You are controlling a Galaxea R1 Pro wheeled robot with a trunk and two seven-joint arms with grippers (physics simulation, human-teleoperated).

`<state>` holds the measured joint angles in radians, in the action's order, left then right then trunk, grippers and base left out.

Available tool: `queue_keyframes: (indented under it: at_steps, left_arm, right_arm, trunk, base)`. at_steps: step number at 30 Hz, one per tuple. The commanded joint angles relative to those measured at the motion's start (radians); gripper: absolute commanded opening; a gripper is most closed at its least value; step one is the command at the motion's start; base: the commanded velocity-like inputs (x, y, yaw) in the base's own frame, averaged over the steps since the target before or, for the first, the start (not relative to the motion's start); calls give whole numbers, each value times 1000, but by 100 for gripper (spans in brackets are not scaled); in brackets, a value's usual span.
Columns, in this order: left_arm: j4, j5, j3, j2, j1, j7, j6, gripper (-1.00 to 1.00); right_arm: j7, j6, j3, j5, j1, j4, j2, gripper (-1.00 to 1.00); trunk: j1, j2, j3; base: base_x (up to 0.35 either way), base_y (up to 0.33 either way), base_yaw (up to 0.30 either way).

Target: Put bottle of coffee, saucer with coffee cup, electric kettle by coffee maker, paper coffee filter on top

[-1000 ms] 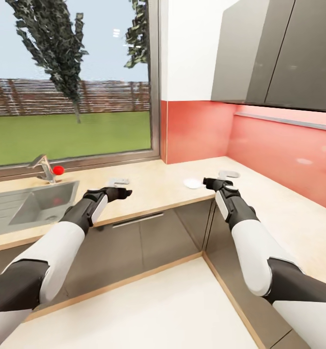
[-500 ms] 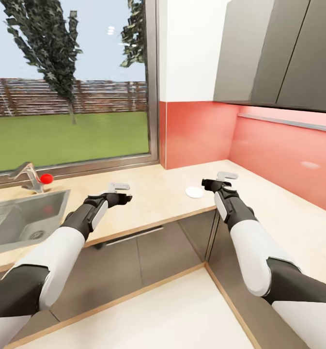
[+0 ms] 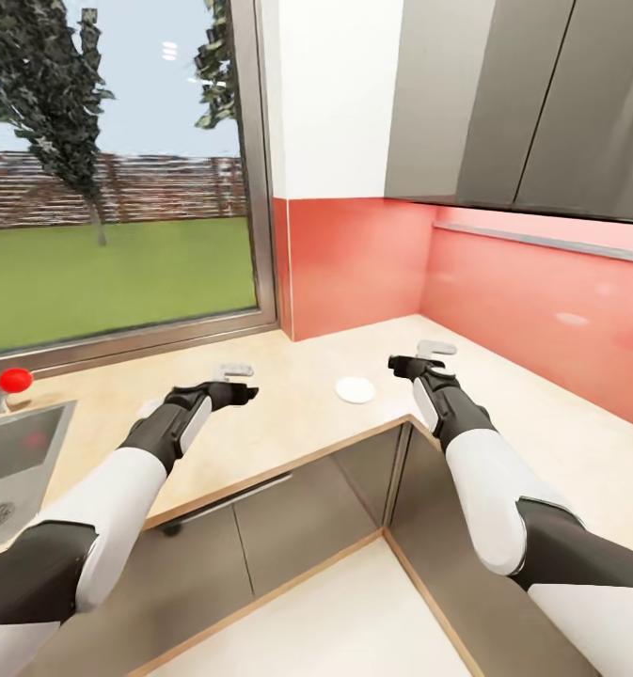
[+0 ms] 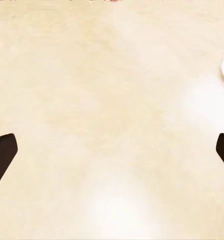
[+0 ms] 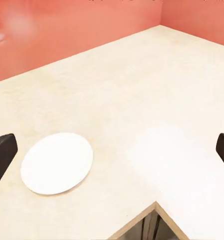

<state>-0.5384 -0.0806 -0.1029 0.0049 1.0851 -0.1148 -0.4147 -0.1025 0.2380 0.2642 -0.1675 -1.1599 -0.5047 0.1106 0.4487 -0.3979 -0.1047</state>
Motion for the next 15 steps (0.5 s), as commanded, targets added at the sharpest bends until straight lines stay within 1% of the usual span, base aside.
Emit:
queue_keyframes:
  at_steps: [1,5,12,15]
  left_arm:
    - [-1,-8,-3,0,0,1,-6,100]
    - [-2,-7,-3,0,-2,1,-6,100]
    - [0,-8,-3,0,-4,3,-6,100]
    - [0,-8,-3,0,-4,3,-7,100]
  right_arm:
    - [1,6,6,-10,-1,-2,1,100]
    - [1,6,6,-11,-1,-1,1,100]
    - [3,7,6,-11,-1,2,2,100]
    - [3,8,6,-11,-1,24,1,100]
  trunk:
    - [1,-2,-2]
    - [1,-2,-2]
    - [1,-2,-2]
    - [1,-2,-2]
  base:
    - [332,-38,-26]
    - [312,-95,-12]
    - [297,-136,-2]
    - [295,-142,0]
